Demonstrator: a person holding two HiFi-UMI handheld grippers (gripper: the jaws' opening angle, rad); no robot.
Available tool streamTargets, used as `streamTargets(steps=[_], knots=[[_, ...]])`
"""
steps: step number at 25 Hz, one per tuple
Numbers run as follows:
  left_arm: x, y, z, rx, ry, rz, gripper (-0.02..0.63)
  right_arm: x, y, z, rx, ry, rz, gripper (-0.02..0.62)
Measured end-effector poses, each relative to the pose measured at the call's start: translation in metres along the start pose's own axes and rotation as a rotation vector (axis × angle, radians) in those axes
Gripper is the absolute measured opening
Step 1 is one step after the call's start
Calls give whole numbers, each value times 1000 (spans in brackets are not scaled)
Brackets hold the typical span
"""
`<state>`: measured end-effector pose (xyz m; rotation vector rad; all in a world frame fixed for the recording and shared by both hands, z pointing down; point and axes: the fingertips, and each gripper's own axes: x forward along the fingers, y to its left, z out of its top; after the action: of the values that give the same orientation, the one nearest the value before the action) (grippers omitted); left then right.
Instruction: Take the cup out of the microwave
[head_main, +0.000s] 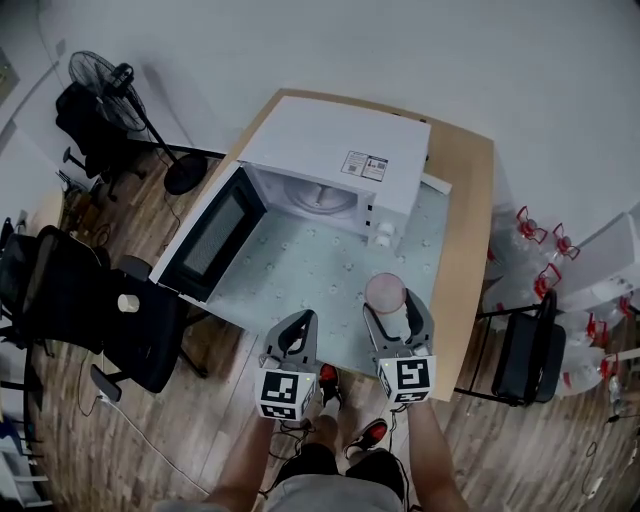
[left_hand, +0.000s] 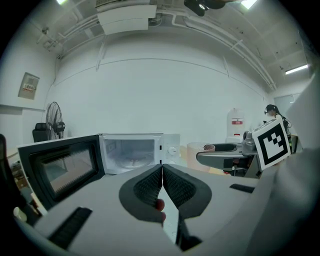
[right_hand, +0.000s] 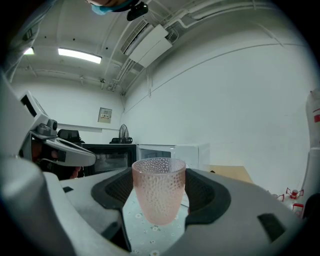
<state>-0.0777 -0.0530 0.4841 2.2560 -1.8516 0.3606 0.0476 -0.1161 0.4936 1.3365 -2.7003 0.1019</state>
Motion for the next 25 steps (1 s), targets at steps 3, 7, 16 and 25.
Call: streamTargets(steps=[3, 7, 16, 25], knots=[[-3, -10, -9, -1, 10, -9, 25, -13, -2, -12, 5, 13, -11, 334], [-6, -21, -22, -3, 23, -22, 25, -26, -5, -29, 14, 26, -26, 334], [-1, -40, -57, -3, 70, -54, 25, -43, -13, -73, 31, 67, -59, 334], [10, -54, -90, -9, 117, -78, 25, -52, -30, -112, 42, 105, -97, 334]])
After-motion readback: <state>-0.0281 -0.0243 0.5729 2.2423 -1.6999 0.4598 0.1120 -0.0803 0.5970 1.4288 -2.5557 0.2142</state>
